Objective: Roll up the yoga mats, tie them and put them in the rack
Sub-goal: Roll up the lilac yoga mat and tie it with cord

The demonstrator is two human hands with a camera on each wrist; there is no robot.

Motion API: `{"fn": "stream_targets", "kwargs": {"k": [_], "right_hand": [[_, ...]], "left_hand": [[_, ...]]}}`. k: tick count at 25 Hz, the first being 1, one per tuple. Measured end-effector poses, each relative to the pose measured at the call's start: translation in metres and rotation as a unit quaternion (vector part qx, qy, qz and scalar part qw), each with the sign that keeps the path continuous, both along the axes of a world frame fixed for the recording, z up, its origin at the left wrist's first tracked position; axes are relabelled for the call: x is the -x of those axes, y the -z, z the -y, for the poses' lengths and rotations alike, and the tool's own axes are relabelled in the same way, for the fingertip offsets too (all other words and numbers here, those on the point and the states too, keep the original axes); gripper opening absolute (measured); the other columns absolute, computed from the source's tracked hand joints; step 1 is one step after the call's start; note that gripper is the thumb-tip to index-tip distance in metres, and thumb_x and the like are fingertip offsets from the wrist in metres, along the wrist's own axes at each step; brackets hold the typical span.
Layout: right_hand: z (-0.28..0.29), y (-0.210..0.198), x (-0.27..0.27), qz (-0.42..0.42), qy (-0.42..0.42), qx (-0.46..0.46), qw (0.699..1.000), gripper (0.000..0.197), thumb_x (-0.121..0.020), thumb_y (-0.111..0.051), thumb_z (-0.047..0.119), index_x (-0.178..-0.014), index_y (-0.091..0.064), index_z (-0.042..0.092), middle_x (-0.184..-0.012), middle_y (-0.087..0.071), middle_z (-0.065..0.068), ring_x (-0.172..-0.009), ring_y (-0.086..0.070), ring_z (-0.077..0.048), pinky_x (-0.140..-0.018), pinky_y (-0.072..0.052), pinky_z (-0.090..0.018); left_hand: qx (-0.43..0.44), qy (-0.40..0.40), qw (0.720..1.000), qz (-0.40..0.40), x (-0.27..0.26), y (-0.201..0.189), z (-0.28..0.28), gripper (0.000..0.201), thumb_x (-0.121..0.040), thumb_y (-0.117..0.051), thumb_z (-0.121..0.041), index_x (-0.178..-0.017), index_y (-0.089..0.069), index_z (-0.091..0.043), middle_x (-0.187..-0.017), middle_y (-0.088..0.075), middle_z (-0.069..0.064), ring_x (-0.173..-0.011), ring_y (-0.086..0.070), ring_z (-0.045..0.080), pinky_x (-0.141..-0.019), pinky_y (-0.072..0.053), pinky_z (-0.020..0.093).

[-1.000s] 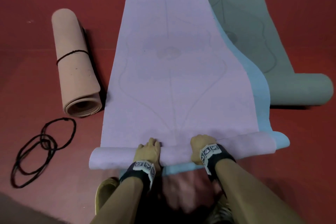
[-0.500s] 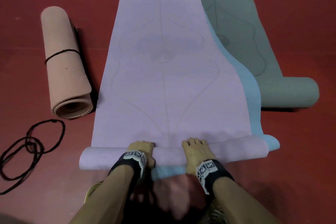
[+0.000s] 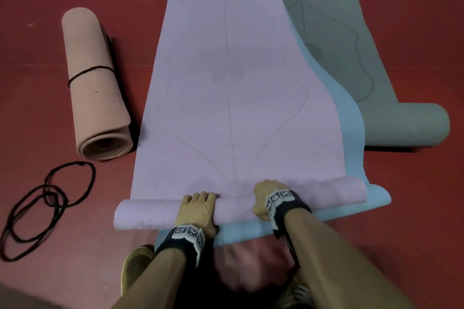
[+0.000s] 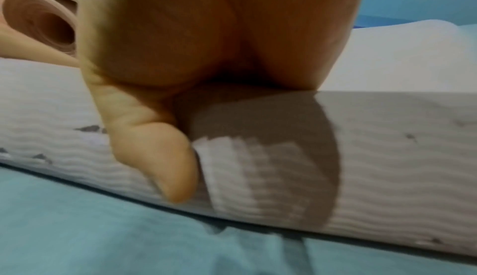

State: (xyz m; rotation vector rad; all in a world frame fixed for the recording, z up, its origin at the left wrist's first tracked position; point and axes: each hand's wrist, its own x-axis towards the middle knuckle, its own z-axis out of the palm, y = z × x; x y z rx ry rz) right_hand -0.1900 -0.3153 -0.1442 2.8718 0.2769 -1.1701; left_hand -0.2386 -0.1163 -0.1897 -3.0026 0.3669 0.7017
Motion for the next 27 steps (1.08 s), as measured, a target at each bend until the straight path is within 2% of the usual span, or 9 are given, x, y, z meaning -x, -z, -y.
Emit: {"fn": "stream_targets", "kwargs": {"k": [3, 7, 11, 12, 14, 15, 18, 21, 27], "right_hand": [[-0.001, 0.000, -0.007, -0.035, 0.018, -0.002, 0.999, 0.036, -0.059, -0.058, 0.005, -0.092, -0.069, 0.007, -0.102, -0.070, -0.012, -0.091, -0.067, -0.029, -0.065, -0.045, -0.025], [0.003, 0.018, 0.014, 0.046, -0.027, 0.006, 0.999, 0.043, -0.079, -0.059, 0.025, -0.121, -0.056, 0.015, -0.120, -0.063, -0.007, -0.112, -0.059, -0.029, -0.092, -0.042, -0.035], [0.002, 0.023, 0.035, 0.125, -0.059, 0.014, 0.990, 0.059, -0.072, -0.066, 0.022, -0.127, -0.046, 0.013, -0.123, -0.053, -0.010, -0.115, -0.049, -0.030, -0.098, -0.034, -0.041], [0.001, 0.023, 0.038, 0.137, -0.055, 0.020, 0.989, 0.059, -0.071, -0.067, 0.018, -0.126, -0.046, 0.012, -0.122, -0.053, -0.010, -0.113, -0.050, -0.030, -0.098, -0.033, -0.041], [-0.003, 0.023, 0.039, 0.142, -0.043, 0.028, 0.989, 0.055, -0.073, -0.067, 0.017, -0.124, -0.047, 0.012, -0.120, -0.056, -0.010, -0.112, -0.052, -0.030, -0.098, -0.034, -0.042], [-0.004, 0.022, 0.035, 0.134, -0.038, 0.026, 0.990, 0.052, -0.076, -0.067, 0.021, -0.123, -0.049, 0.013, -0.120, -0.058, -0.009, -0.113, -0.054, -0.029, -0.099, -0.034, -0.041], [-0.006, 0.016, 0.014, 0.088, -0.043, 0.018, 0.995, 0.039, -0.082, -0.063, 0.029, -0.118, -0.058, 0.015, -0.118, -0.064, -0.007, -0.112, -0.060, -0.028, -0.097, -0.040, -0.037], [-0.009, 0.006, -0.001, 0.040, -0.027, 0.002, 0.999, 0.034, -0.076, -0.059, 0.018, -0.109, -0.066, 0.011, -0.113, -0.067, -0.011, -0.105, -0.064, -0.031, -0.083, -0.049, -0.031], [-0.011, -0.009, -0.020, -0.101, 0.031, 0.000, 0.994, 0.018, -0.028, -0.049, 0.007, -0.045, -0.056, 0.011, -0.056, -0.059, -0.003, -0.049, -0.055, -0.018, -0.047, -0.041, -0.017]], "left_hand": [[-0.010, -0.006, 1.000, -0.024, -0.006, 0.000, 0.002, 0.069, -0.071, -0.060, -0.042, -0.136, -0.041, -0.028, -0.127, -0.054, -0.006, -0.118, -0.051, 0.019, -0.098, -0.034, 0.035], [-0.021, -0.035, 0.991, -0.130, -0.034, -0.008, 0.007, 0.059, -0.074, -0.070, -0.039, -0.129, -0.053, -0.028, -0.123, -0.062, 0.000, -0.112, -0.061, 0.021, -0.094, -0.046, 0.035], [-0.087, -0.123, 0.973, -0.177, -0.056, -0.021, 0.028, 0.067, -0.020, -0.074, -0.025, -0.085, -0.064, -0.028, -0.068, -0.054, 0.005, -0.059, -0.053, 0.021, -0.054, -0.047, 0.025], [-0.071, -0.106, 0.973, -0.191, -0.060, -0.015, 0.026, 0.064, -0.031, -0.078, -0.022, -0.094, -0.067, -0.028, -0.078, -0.061, 0.005, -0.069, -0.059, 0.023, -0.056, -0.051, 0.030], [0.004, -0.083, 0.972, -0.220, -0.067, -0.003, 0.015, 0.059, -0.071, -0.076, -0.021, -0.128, -0.061, -0.024, -0.121, -0.064, 0.007, -0.110, -0.063, 0.026, -0.088, -0.053, 0.034], [0.014, -0.078, 0.973, -0.218, -0.067, -0.001, 0.008, 0.061, -0.073, -0.074, -0.024, -0.132, -0.059, -0.024, -0.127, -0.063, 0.006, -0.115, -0.062, 0.025, -0.093, -0.051, 0.032], [0.014, -0.057, 0.989, -0.132, -0.043, -0.005, 0.003, 0.062, -0.069, -0.067, -0.033, -0.129, -0.052, -0.029, -0.119, -0.066, 0.001, -0.111, -0.062, 0.024, -0.094, -0.045, 0.033], [0.003, 0.004, 0.999, -0.050, -0.019, -0.003, 0.000, 0.075, -0.068, -0.066, -0.041, -0.137, -0.037, -0.028, -0.128, -0.056, -0.001, -0.122, -0.049, 0.023, -0.098, -0.036, 0.037], [-0.037, 0.028, 0.999, -0.017, -0.010, 0.006, 0.004, 0.070, -0.073, -0.065, -0.034, -0.136, -0.037, -0.022, -0.127, -0.052, 0.003, -0.116, -0.050, 0.026, -0.094, -0.036, 0.038]]}}
